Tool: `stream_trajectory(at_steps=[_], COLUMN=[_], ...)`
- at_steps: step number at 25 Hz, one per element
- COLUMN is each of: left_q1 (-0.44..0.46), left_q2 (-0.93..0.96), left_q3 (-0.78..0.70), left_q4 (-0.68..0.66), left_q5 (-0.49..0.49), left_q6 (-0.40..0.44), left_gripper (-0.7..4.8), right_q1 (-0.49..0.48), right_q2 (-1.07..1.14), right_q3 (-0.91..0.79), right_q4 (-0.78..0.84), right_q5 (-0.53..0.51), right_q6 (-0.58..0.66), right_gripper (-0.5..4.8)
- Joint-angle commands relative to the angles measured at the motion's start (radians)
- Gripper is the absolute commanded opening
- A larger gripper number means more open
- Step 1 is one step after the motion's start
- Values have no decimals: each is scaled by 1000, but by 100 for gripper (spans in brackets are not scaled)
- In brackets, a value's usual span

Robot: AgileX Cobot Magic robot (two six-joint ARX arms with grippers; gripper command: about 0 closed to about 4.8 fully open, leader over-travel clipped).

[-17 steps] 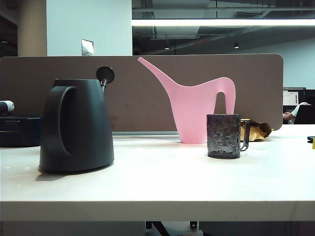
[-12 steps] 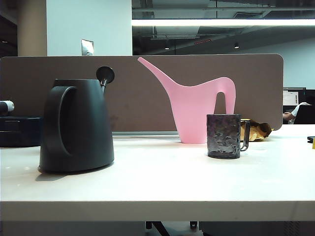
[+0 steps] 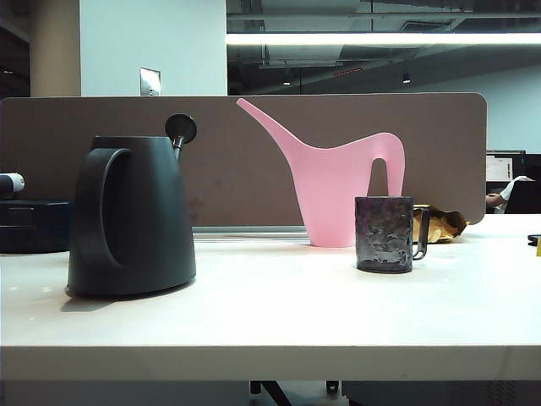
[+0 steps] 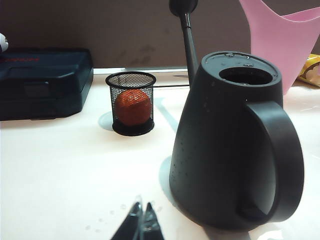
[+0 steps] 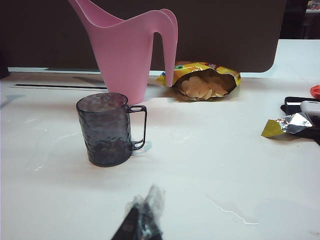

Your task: Pour the water from the cup into the kettle.

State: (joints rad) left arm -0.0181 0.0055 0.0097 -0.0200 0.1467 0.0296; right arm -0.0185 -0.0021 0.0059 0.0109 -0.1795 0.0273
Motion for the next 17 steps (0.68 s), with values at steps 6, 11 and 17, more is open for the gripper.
stream_trajectory(at_steps=[6,11,17], left_q1=[-1,-1,-1], left_q2=[1,1,1], left_q3=[1,1,1], left_q4=[7,7,8], left_q5=[-1,15,84], left_q6=[4,4,3], left_gripper=[-5,-5,-5], right_q1=[2,0,0], right_q2=[0,4,126], right_q3=[40,205,380], right_q4=[11,-171,-233], right_q5=[-37,47,48], right_q6=[72,86,89], right_gripper=[-6,-6,-6])
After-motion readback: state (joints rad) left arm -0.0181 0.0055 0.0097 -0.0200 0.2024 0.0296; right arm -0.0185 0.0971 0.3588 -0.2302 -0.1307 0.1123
